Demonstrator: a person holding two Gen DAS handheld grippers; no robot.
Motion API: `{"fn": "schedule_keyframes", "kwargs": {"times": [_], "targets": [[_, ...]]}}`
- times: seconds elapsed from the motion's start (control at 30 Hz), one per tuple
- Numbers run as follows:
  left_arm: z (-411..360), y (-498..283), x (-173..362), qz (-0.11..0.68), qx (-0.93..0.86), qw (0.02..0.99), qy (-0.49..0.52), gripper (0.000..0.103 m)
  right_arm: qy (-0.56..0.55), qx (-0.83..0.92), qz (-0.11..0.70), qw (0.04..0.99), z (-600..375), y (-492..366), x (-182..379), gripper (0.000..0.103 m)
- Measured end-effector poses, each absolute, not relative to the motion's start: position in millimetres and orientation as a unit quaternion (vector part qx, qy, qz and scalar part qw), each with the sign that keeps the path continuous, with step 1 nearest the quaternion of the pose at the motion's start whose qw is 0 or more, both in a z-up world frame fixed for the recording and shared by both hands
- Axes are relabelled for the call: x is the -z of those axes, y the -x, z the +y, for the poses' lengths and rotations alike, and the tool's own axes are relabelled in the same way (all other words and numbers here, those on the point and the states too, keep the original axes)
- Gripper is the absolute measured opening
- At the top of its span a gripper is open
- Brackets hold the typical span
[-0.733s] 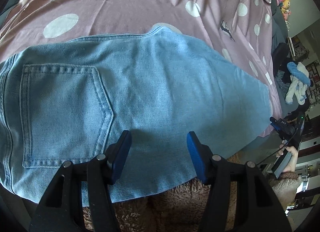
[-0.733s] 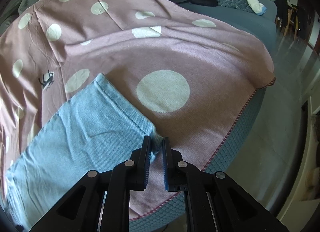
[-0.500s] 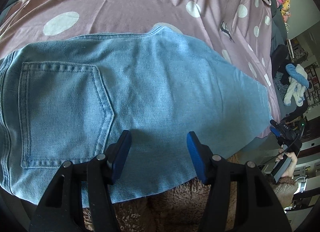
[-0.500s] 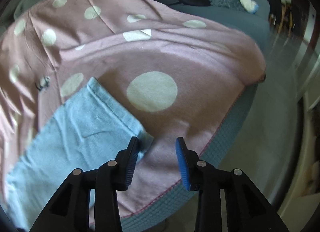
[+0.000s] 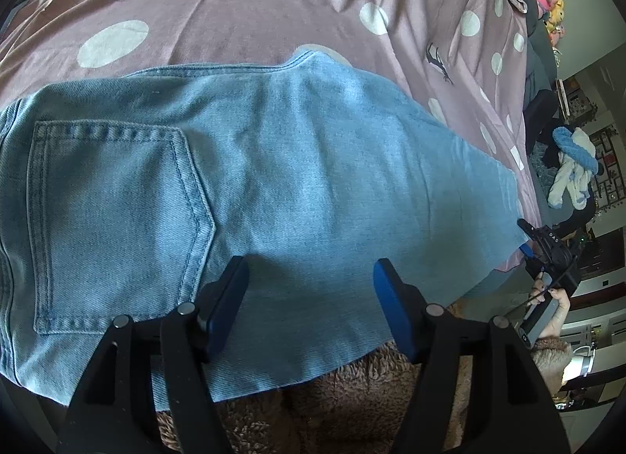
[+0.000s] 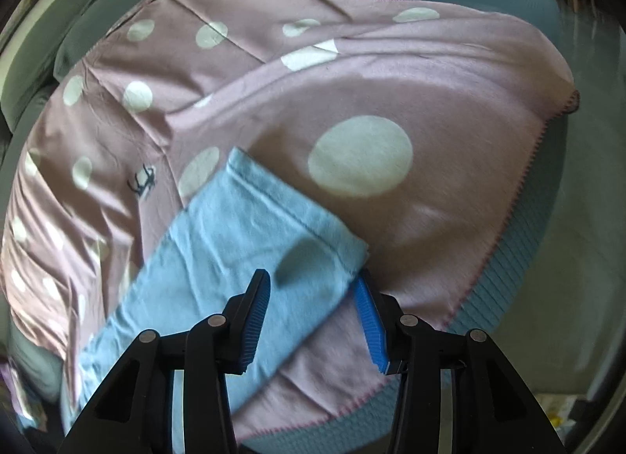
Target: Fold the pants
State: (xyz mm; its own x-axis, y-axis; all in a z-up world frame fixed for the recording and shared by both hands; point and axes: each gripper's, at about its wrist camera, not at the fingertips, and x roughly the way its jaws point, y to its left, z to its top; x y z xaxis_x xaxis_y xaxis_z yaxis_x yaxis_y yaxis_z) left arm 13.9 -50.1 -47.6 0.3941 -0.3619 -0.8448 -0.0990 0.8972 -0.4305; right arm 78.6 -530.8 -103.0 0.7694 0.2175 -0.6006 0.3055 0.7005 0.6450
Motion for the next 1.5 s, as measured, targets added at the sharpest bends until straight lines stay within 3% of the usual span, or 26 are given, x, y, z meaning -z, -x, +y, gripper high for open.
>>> {"fn": "schedule_keyframes", "kwargs": {"times": [0.1,0.2,0.23,0.47,0.73,1.03,1.27,1.4,1.47,1.5], "targets": [[-49.8,-12.5,46.8,0.543,0.082,0.809,0.212,0.066,-0.405,0.015,0.320,0.856,-538.1,-84.5,103.9,0.044],[-50.2,-10.9,44.8,0.538,0.084,0.811,0.212,0.064,-0.405,0.026,0.325,0.854,-542.7,-87.8,101.6,0.017],[-48.8,-10.3,44.1,0.538,0.085,0.811,0.214,0.063,-0.409,0.023,0.319,0.855,-542.9,-86.1,97.0,0.014],[-32.7,-2.1,24.4,0.513,0.062,0.827,0.223,0.063,-0.327,-0.048,0.234,0.914,-502.8,-56.0,1.7,0.013],[-14.4,7.0,6.6,0.487,0.036,0.843,0.225,0.063,-0.168,-0.180,0.217,0.945,-375.3,-42.6,-75.3,0.013],[-3.5,7.2,8.4,0.488,0.025,0.840,0.234,0.063,-0.016,-0.311,0.312,0.898,-232.8,-52.6,-39.1,0.013],[-3.6,2.9,13.0,0.496,0.031,0.836,0.234,0.064,0.038,-0.337,0.388,0.857,-191.9,-56.4,5.5,0.013],[-7.9,-3.1,10.7,0.497,0.037,0.835,0.234,0.064,0.032,-0.356,0.390,0.849,-197.3,-48.8,5.0,0.027],[-13.1,-7.4,5.5,0.491,0.047,0.839,0.232,0.064,0.015,-0.362,0.379,0.851,-211.8,-40.8,-1.4,0.041],[-15.9,-9.8,2.3,0.487,0.054,0.841,0.230,0.063,0.009,-0.361,0.376,0.853,-217.5,-38.5,-3.1,0.053]]}}
